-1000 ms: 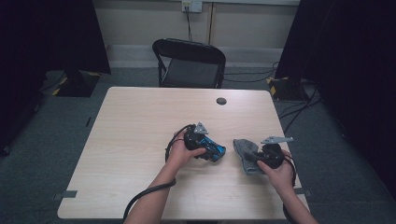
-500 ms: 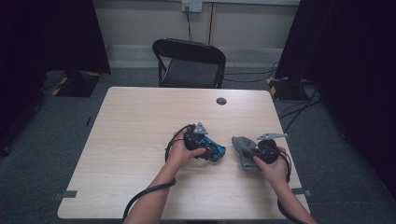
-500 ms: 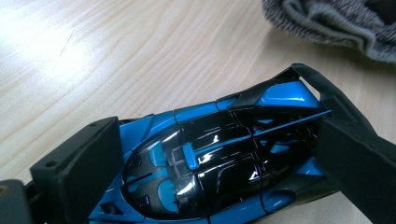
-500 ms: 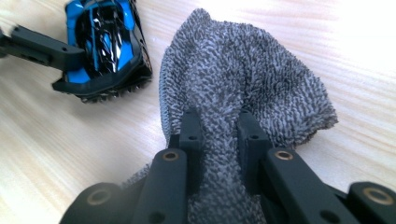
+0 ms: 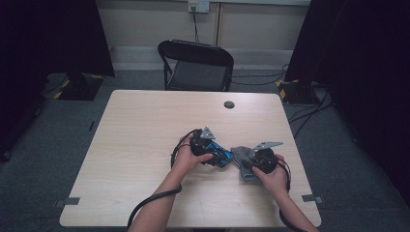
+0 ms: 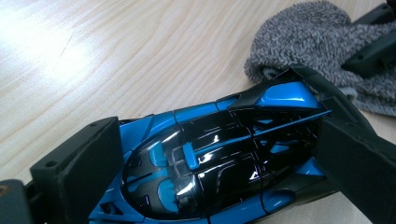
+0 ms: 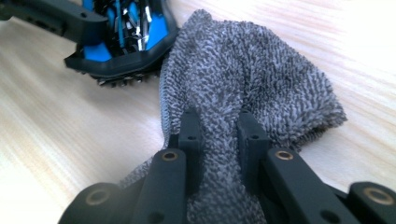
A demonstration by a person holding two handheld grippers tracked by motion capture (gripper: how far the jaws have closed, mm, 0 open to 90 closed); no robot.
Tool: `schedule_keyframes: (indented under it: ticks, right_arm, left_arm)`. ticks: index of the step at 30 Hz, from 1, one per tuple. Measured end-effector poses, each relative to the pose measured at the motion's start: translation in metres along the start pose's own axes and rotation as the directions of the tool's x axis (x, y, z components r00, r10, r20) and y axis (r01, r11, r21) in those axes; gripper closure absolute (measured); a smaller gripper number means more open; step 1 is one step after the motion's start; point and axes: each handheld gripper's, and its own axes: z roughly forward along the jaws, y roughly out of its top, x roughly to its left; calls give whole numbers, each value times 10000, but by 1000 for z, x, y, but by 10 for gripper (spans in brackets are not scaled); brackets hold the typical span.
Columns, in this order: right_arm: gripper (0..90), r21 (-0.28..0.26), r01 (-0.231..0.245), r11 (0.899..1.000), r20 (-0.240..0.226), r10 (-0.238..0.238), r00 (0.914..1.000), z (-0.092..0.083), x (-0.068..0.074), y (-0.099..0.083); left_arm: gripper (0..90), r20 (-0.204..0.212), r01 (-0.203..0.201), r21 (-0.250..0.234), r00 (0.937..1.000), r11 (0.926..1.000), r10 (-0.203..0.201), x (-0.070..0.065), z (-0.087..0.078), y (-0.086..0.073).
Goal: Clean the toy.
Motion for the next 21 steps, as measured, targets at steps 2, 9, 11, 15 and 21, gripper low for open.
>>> schedule_keyframes:
  ticks: [2,9,11,15,21]
  right_arm:
    - [756,31,41,10000,-47,-40,10000,0,2,0]
    - [756,82,89,9999,-249,-87,9997,0,5,-1]
    - [756,104,76,9999,-330,-73,9994,0,6,-2]
    - [756,131,89,9999,-514,-82,9986,-2,8,-3]
    - [756,258,249,9994,-751,-229,9969,-4,12,-6]
  left_arm:
    - [12,4,-7,-62,10000,10000,7,0,0,-1]
    - [12,-1,1,-65,10000,10000,-1,0,0,0]
    - [12,3,3,-73,10000,10000,-3,0,0,-1]
    - [12,5,-10,-66,10000,10000,10,0,0,-1]
    - [12,2,-24,-80,10000,10000,24,0,0,-1]
